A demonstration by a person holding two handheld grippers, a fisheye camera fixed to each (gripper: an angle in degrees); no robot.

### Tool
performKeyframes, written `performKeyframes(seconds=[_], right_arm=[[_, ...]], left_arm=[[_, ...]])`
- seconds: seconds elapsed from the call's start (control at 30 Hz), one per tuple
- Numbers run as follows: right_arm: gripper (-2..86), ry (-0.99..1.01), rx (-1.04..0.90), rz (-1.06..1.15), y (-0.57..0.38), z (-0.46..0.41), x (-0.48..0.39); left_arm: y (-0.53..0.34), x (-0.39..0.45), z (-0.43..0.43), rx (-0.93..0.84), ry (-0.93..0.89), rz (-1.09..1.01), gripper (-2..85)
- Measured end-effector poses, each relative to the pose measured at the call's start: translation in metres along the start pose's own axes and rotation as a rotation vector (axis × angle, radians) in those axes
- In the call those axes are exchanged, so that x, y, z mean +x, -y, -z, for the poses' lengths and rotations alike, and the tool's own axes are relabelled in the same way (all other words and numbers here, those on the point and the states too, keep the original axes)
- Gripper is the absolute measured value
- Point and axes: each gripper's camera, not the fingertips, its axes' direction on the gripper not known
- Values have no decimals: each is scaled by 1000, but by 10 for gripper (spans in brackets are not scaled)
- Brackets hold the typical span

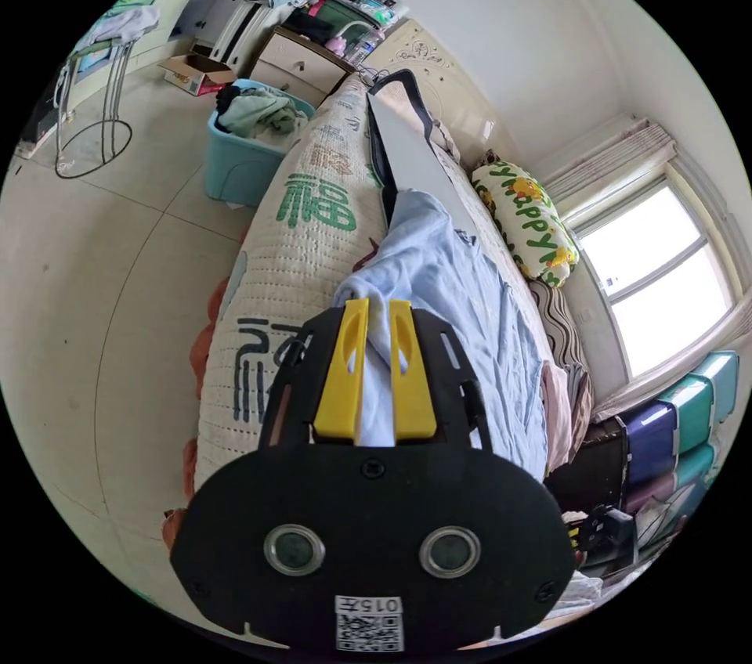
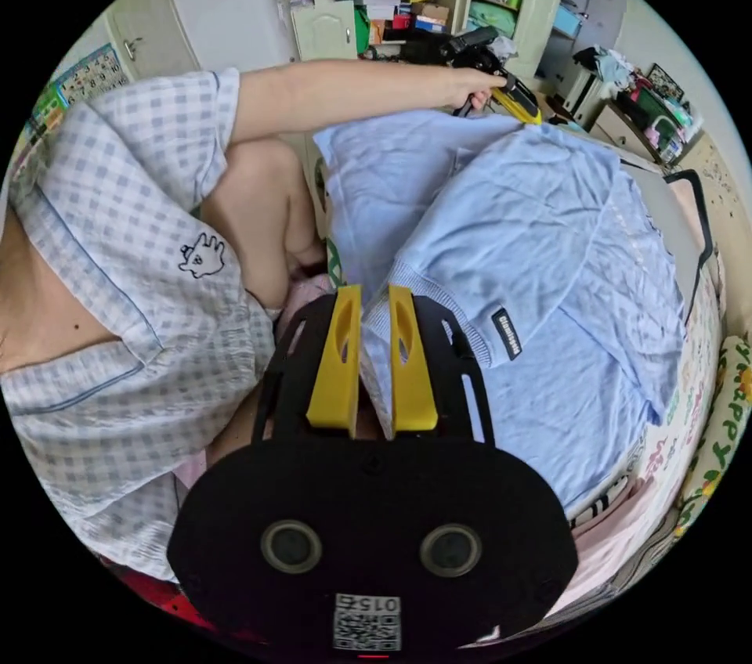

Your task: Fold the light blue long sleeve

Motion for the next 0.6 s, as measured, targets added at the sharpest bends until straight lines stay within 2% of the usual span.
performKeyframes(seconds=[0.1,0.27,0.43,0.53,0.6], right_arm=[[-4,2,-4,12,-1,4,0],[-8,27,-37,-15,-22,9,4],[2,26,146,-173,-49,35,26],[62,29,264,-297,-68,49,45],[94,19,250,-366,-73,44,56]], left_arm=[[-3,0,3,-4,9,0,10],[-9,-10,14,12,-59,26,-2],[-20,-25,30,57,-228,57,3],[-25,-15,57,168,-316,-6,19],[-34,31,103,363,-266,-185,64]])
